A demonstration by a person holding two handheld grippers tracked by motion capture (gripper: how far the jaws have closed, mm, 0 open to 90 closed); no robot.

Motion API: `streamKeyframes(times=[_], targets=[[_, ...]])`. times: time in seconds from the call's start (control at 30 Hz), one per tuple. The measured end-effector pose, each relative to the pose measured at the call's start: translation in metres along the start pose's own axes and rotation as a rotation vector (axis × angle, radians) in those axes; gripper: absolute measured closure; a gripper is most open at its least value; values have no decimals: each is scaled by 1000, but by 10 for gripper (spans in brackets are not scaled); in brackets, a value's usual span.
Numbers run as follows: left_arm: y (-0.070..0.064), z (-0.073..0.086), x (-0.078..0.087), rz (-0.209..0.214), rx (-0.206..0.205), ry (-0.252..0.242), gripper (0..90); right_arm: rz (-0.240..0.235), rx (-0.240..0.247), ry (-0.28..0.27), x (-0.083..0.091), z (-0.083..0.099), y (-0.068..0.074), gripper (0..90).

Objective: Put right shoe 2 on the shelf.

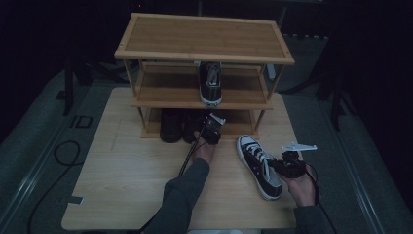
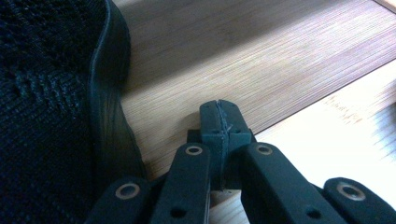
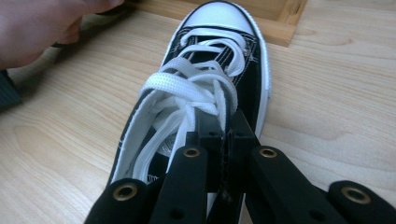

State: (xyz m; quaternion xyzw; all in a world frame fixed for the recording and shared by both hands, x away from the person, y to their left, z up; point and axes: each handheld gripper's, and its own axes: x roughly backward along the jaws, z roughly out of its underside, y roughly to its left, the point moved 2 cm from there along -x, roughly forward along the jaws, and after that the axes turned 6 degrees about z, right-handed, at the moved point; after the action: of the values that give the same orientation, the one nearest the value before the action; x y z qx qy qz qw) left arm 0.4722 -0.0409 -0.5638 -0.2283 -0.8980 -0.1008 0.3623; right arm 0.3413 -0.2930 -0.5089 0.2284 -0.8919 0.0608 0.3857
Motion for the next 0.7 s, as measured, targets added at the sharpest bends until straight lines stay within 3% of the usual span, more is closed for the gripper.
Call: streamKeyframes(times=[0.7], targets=[[0, 0, 0, -1, 1, 1, 900, -60, 82, -7, 8, -19, 2, 881]])
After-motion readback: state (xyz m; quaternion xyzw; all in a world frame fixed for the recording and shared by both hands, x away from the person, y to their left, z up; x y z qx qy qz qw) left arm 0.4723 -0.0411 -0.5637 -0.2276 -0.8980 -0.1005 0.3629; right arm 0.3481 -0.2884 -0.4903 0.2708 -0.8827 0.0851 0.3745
